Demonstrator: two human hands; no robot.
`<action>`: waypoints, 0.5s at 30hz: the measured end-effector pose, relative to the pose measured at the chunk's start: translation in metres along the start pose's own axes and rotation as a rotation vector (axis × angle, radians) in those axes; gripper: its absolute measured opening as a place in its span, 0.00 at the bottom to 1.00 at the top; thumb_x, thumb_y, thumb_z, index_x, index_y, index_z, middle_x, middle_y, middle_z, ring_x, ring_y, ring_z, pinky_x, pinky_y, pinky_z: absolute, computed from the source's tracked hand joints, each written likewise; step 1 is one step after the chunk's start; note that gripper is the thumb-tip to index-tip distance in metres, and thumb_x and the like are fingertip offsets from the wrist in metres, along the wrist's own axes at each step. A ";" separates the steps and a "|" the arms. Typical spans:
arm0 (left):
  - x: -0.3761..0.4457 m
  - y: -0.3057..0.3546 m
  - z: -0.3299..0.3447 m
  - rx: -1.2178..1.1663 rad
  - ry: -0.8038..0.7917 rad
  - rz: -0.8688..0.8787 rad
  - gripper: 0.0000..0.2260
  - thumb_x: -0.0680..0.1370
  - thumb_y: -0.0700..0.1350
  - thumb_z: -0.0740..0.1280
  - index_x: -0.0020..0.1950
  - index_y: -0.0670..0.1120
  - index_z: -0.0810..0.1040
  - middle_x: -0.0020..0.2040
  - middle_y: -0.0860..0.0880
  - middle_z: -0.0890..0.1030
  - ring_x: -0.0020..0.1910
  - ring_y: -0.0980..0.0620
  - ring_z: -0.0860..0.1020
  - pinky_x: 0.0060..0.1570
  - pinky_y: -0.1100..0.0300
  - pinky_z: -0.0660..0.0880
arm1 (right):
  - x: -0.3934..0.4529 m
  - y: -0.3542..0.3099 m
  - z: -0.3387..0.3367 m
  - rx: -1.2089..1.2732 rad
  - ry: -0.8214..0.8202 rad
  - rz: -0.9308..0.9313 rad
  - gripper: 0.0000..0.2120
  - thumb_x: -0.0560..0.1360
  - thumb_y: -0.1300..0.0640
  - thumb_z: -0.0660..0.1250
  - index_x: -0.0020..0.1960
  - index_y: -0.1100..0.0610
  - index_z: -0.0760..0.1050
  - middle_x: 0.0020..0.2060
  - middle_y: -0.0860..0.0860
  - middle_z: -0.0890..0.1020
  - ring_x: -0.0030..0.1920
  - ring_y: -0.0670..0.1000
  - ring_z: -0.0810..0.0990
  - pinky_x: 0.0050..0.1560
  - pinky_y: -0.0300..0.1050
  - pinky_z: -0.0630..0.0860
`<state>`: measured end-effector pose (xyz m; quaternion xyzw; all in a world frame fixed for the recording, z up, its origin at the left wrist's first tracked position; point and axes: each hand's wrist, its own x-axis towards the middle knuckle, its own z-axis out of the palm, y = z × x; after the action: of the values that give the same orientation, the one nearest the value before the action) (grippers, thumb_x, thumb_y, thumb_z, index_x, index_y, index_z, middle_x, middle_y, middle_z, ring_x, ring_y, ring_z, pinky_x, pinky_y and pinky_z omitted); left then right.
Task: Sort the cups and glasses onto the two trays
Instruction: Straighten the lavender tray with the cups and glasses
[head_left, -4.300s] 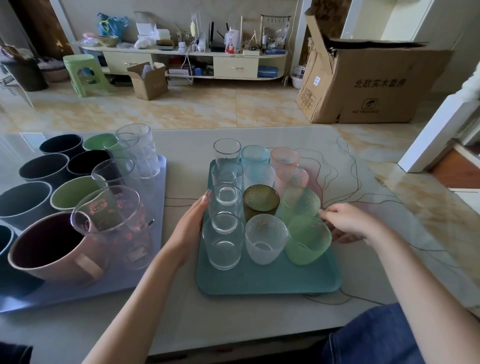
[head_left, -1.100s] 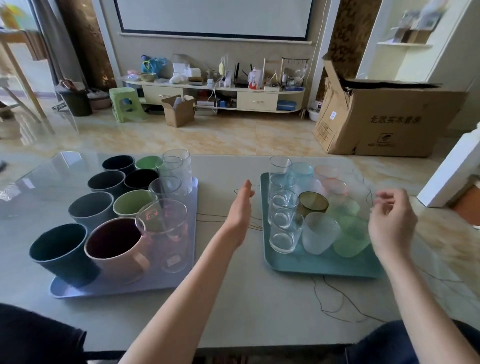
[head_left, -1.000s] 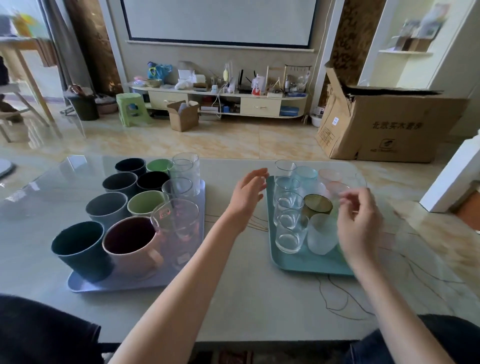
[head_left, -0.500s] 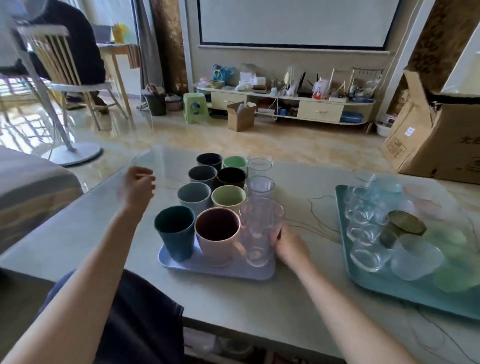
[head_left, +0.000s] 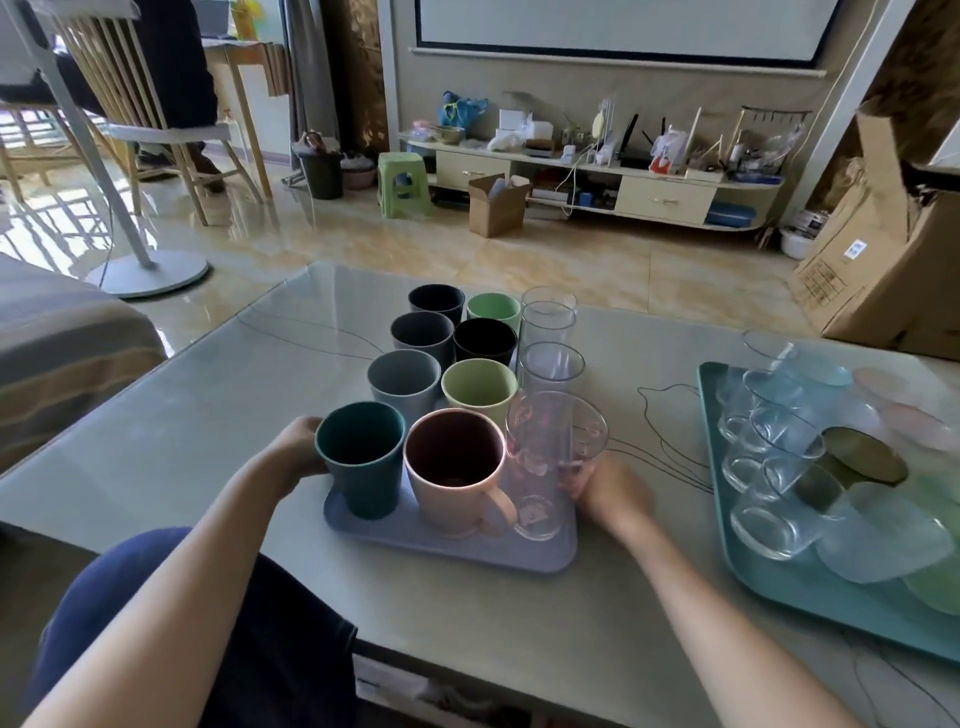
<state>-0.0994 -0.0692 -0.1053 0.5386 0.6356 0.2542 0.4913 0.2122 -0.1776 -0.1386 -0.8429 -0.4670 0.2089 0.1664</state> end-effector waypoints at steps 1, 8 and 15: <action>-0.002 0.001 0.005 -0.004 -0.009 0.014 0.06 0.73 0.29 0.65 0.47 0.35 0.76 0.35 0.44 0.76 0.32 0.49 0.73 0.20 0.69 0.72 | -0.001 0.005 -0.002 0.005 -0.003 0.000 0.18 0.73 0.41 0.63 0.54 0.51 0.80 0.53 0.55 0.83 0.53 0.57 0.81 0.52 0.47 0.76; -0.009 0.006 0.053 -0.011 -0.083 0.108 0.12 0.72 0.26 0.64 0.36 0.42 0.77 0.34 0.45 0.76 0.36 0.50 0.72 0.30 0.65 0.72 | -0.016 0.052 -0.022 0.051 0.038 0.058 0.13 0.73 0.45 0.64 0.48 0.52 0.80 0.49 0.52 0.83 0.50 0.56 0.80 0.50 0.46 0.75; -0.009 0.014 0.072 0.060 -0.209 0.195 0.13 0.72 0.28 0.66 0.34 0.44 0.78 0.28 0.52 0.78 0.34 0.52 0.73 0.26 0.73 0.72 | -0.009 0.087 -0.026 0.161 0.036 0.067 0.16 0.65 0.45 0.68 0.47 0.53 0.80 0.45 0.53 0.84 0.48 0.57 0.82 0.51 0.54 0.79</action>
<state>-0.0299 -0.0885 -0.1184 0.6356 0.5329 0.2240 0.5117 0.2834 -0.2318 -0.1562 -0.8457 -0.4172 0.2357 0.2349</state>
